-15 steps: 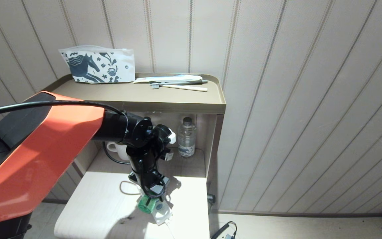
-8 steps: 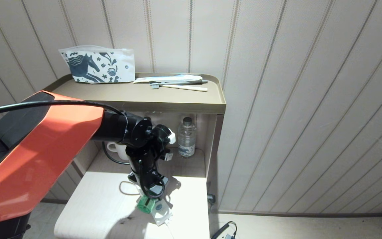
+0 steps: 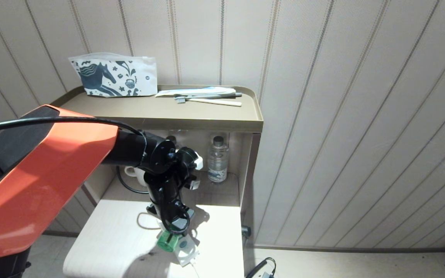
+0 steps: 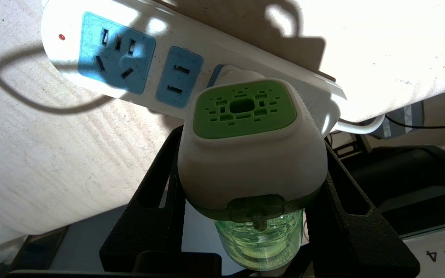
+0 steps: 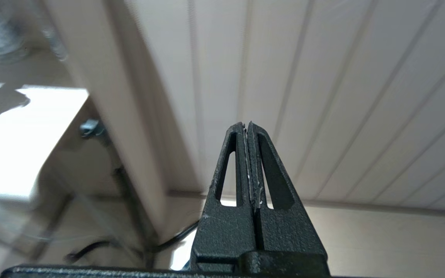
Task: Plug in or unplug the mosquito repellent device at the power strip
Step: Hold the socket with your right hand and unplug it with your left hand
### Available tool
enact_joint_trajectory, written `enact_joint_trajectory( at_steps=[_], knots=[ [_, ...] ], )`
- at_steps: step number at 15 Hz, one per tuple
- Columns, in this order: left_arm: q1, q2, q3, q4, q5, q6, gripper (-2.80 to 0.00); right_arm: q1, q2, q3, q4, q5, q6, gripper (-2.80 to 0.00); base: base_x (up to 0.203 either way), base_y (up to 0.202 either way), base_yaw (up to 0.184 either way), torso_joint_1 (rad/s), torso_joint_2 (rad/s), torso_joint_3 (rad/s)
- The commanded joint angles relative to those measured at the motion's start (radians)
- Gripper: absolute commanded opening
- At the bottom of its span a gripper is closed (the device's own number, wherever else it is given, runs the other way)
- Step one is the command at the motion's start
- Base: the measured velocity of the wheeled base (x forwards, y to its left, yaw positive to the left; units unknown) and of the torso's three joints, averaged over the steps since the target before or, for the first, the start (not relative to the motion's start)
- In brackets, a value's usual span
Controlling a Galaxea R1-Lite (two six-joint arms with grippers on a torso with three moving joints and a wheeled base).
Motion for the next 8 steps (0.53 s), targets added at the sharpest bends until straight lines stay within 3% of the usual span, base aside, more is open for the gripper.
enact_joint_trajectory(
  at_steps=[1, 4, 8],
  knots=[
    [0.000, -0.029, 0.033, 0.001, 0.000, 0.000, -2.80, 0.000, 0.000, -0.126, 0.040, 0.046, 0.044, -2.80, 0.000, 0.000, 0.000, 0.000, 0.00, 0.000],
    [0.000, -0.039, 0.042, -0.003, 0.000, -0.001, -2.80, 0.000, 0.112, -0.407, 0.224, 0.224, 0.156, -2.80, 0.000, 0.000, 0.000, 0.000, 0.00, 0.000],
    [0.000, -0.044, 0.044, -0.005, -0.003, -0.017, -2.80, 0.012, 0.566, -0.450, 0.239, 0.415, 0.203, -2.80, 0.000, 0.000, 0.000, 0.000, 0.00, 0.000]
  ],
)
